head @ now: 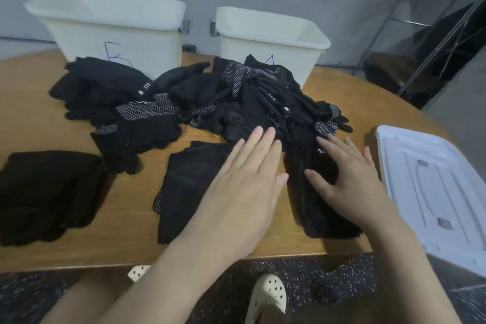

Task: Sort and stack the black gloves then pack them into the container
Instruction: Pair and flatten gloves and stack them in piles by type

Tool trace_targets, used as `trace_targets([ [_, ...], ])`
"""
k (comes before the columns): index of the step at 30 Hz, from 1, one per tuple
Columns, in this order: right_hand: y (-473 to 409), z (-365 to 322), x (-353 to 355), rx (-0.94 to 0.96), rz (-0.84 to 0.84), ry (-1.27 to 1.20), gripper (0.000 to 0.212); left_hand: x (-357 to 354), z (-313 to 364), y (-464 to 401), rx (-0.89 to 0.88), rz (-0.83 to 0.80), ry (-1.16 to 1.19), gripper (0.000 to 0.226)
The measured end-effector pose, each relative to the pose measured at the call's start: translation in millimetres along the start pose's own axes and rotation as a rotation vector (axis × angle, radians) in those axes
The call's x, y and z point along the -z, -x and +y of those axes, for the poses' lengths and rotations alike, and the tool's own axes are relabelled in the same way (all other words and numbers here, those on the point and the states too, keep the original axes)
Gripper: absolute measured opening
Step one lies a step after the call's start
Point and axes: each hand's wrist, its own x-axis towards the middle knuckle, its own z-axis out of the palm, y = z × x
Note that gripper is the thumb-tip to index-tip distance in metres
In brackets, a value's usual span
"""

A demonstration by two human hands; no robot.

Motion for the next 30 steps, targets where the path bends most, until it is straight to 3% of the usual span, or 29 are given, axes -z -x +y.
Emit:
trace_targets([
  [5, -2.0, -57.3, -15.1, 0.108, 0.327, -0.178, 0.039, 15.9, -64.0, 25.5, 0.22, -0.007, -0.039, 0.068],
  [9, -16.1, -100.2, -42.1, 0.126, 0.24, -0.364, 0.027, 15.4, -91.8, 38.1, 0.32, -0.079, 0.016, 0.058],
  [17, -68.4, -128.0, -60.5, 0.13, 0.236, -0.346, 0.027, 16.8, -98.0, 38.1, 0.311, -0.076, 0.04, 0.058],
  [21, -86.3, -122.4, -60.9, -0.035, 0.356, -0.312, 0.03, 17.7, -98.1, 35.3, 0.309, -0.07, 0.05, 0.059],
  [24, -94.9, -116.0, -62.5, -0.208, 0.346, -0.292, 0.034, 18.8, -98.9, 33.4, 0.31, -0.064, 0.056, 0.058],
  [30, -102.8, -112.8, -65.9, -0.268, 0.341, -0.243, 0.031, 19.1, -100.6, 30.2, 0.313, -0.068, 0.069, 0.058],
])
